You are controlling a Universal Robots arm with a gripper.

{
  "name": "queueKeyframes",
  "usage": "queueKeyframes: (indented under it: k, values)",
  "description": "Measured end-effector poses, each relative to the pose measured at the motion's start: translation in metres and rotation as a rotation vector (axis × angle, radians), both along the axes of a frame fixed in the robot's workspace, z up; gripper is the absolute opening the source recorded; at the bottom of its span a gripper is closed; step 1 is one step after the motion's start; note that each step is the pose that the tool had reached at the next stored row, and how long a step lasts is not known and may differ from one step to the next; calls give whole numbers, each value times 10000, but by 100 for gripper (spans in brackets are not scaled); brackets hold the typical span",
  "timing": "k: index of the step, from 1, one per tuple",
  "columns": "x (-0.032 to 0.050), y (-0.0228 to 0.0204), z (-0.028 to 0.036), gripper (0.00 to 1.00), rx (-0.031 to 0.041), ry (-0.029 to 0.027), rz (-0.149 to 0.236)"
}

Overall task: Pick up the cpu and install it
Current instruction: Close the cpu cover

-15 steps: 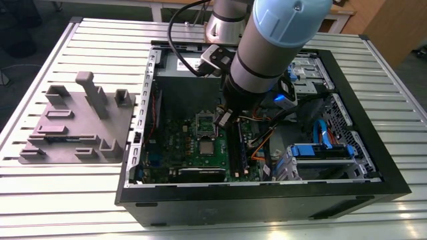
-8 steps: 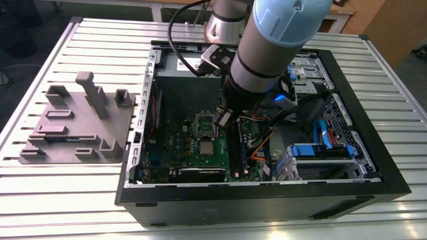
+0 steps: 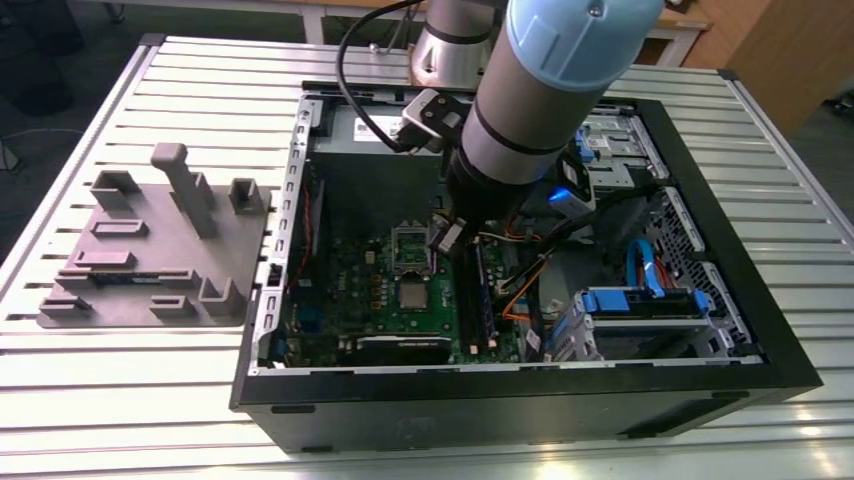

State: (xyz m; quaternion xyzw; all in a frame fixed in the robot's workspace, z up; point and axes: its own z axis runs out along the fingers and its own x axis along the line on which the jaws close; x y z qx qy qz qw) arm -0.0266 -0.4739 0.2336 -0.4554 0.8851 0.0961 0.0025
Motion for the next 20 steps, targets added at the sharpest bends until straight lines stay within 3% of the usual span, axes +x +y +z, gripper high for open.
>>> queueKeyframes:
  k: [9,15,17,20]
  values:
    - [3,4,0,10,-44,0,0]
    - [6,10,0,10,-101,0,0]
    - [9,16,0,10,-162,0,0]
    - [10,17,0,10,-175,0,0]
